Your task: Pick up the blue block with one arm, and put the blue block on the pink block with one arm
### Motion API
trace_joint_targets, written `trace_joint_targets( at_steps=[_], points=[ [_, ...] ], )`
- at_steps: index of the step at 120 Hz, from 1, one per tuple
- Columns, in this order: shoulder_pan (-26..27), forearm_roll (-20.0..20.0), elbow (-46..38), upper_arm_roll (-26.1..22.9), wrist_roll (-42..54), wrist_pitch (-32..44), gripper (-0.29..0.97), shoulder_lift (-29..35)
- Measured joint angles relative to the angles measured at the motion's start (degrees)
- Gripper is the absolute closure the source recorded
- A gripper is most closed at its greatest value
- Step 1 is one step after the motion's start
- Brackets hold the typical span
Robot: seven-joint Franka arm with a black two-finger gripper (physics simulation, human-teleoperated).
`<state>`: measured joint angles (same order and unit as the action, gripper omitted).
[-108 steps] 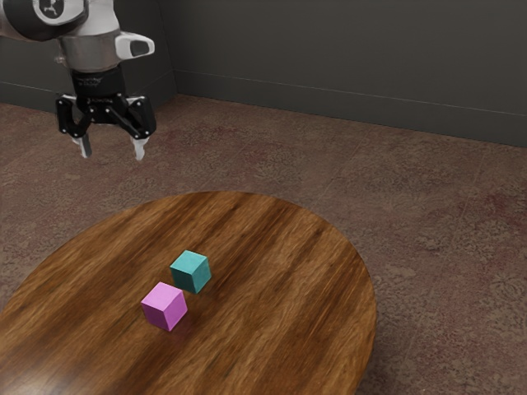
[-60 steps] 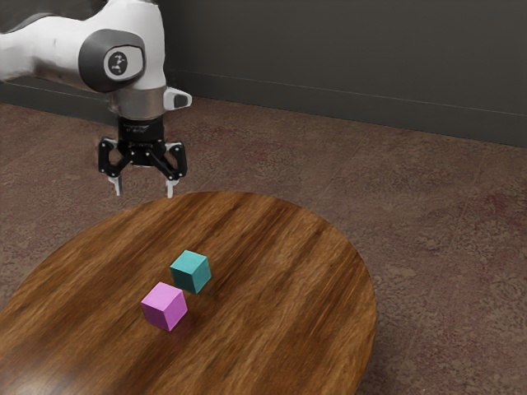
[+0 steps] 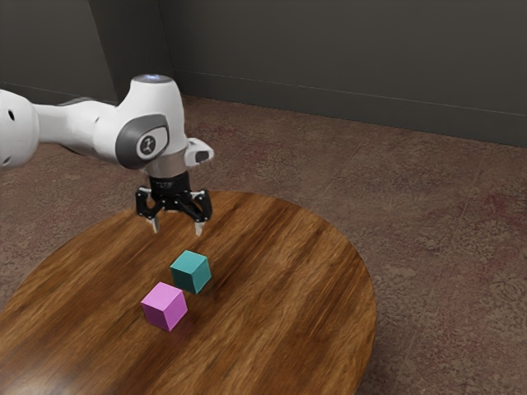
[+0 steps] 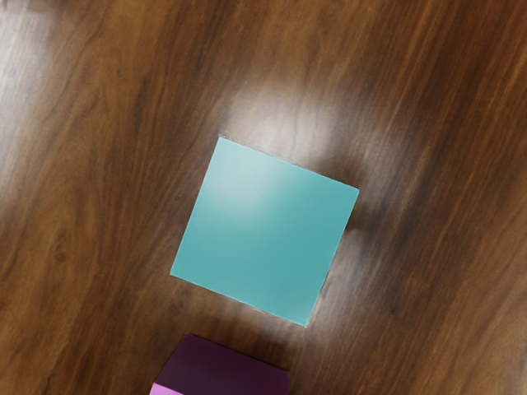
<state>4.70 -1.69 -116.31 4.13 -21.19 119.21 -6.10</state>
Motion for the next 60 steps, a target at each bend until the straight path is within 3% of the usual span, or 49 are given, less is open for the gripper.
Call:
trace_joint_targets(
  at_steps=[15,60],
  points=[
    [-0.47,0.06,-7.59,0.01,2.53,7.69,0.00,3.29],
    [-2.80,0.87,-8.04,-0.08,7.81,17.85,0.00,-1.78]
  ],
)
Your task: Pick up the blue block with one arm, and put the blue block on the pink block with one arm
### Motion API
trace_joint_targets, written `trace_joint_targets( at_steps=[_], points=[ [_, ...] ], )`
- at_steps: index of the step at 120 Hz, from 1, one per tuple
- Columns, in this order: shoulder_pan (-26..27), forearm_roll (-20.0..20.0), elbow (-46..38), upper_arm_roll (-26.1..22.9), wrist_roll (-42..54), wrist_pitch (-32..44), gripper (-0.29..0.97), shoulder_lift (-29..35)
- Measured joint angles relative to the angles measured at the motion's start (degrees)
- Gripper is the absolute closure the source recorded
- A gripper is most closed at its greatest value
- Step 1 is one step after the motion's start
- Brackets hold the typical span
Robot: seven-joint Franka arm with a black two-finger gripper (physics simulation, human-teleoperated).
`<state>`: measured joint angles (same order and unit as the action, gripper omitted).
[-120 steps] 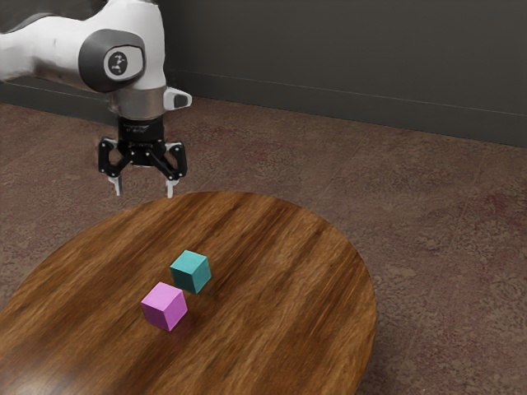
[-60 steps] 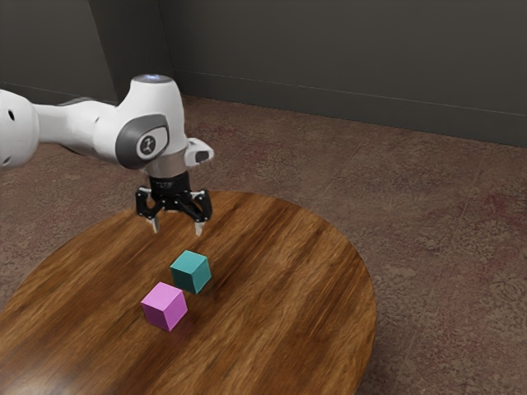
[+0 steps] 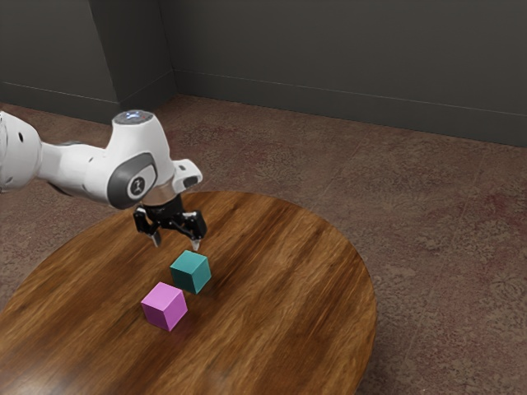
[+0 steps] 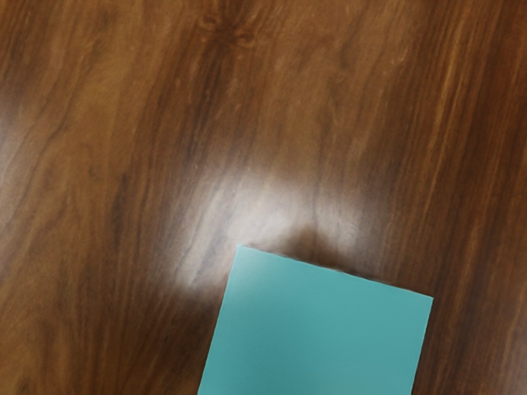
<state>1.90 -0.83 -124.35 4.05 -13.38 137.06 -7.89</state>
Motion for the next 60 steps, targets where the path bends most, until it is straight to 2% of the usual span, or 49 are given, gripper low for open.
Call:
trace_joint_targets(
  at_steps=[60],
  points=[
    [0.04,2.92,-0.27,-0.01,9.56,2.69,0.00,-2.84]
  ],
)
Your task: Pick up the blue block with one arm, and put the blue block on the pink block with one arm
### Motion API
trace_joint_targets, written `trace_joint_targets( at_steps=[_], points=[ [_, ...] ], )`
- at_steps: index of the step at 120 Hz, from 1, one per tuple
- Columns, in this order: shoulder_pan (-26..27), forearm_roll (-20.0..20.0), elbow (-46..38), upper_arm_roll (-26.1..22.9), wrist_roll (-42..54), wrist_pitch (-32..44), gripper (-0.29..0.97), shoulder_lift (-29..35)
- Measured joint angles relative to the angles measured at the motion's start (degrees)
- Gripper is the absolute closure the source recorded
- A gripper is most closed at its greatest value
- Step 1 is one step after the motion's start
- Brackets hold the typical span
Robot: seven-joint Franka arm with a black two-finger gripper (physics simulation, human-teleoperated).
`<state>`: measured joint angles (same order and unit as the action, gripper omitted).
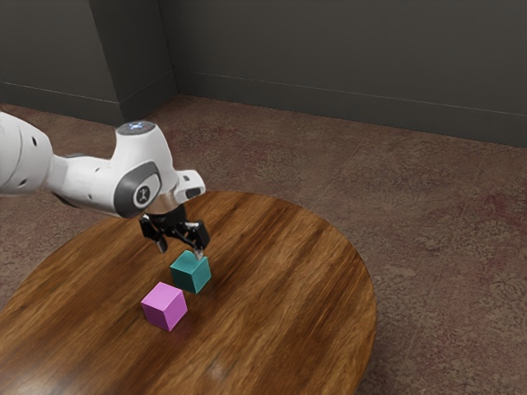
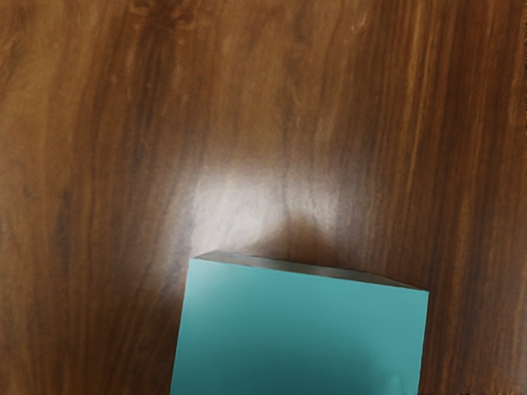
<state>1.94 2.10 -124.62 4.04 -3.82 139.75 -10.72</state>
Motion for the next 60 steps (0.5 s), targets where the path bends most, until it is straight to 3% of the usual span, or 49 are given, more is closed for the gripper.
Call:
trace_joint_targets(
  at_steps=[60],
  points=[
    [0.17,2.21,2.57,-0.09,5.57,0.52,0.00,-6.30]
  ],
)
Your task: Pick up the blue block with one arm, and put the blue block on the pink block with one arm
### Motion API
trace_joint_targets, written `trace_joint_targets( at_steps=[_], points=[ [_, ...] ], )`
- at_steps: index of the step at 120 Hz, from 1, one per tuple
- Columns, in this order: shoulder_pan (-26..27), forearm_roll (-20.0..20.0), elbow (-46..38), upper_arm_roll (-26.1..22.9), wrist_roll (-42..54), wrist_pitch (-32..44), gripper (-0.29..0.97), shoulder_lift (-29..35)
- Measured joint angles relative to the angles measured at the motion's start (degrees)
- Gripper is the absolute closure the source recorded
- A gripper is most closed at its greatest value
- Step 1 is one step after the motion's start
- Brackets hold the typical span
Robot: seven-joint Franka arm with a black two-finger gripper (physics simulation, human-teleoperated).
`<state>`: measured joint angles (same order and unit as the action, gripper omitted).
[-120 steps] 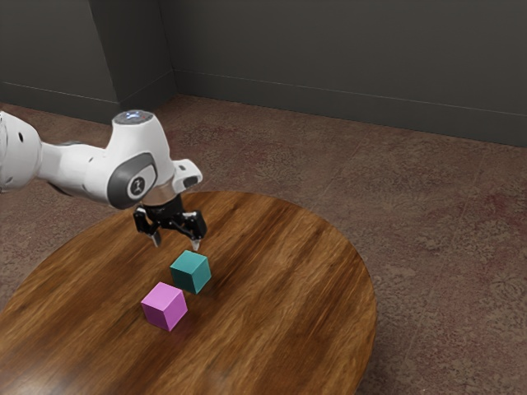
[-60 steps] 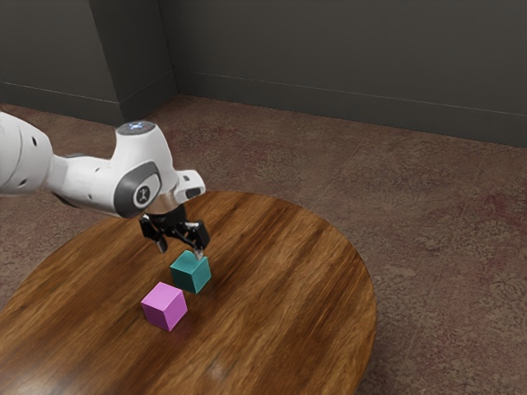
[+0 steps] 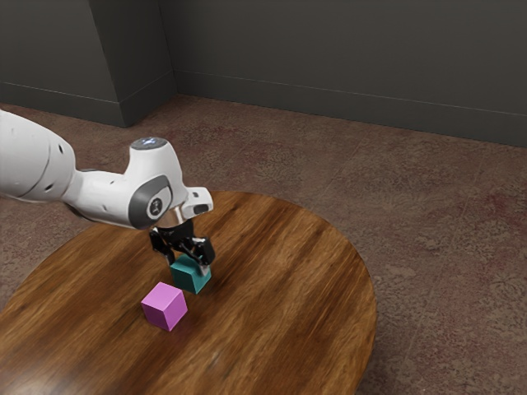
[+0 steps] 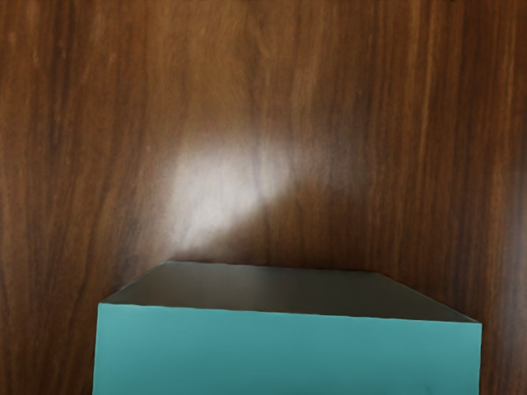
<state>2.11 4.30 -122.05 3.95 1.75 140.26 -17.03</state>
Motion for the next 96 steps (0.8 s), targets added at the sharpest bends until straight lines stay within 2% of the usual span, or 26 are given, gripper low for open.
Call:
trace_joint_targets(
  at_steps=[40,56,66,82,96],
  points=[
    [-0.08,0.22,0.14,0.00,1.90,0.11,0.01,-1.34],
    [-0.04,1.12,0.13,-0.15,2.31,0.11,0.23,-1.01],
    [-0.14,1.17,0.12,-0.17,2.38,0.11,0.32,-0.40],
    [0.13,0.77,-0.84,-0.16,2.09,-0.07,0.35,4.95],
    [-0.11,0.52,-9.40,-0.25,1.38,-0.48,0.35,14.64]
  ],
)
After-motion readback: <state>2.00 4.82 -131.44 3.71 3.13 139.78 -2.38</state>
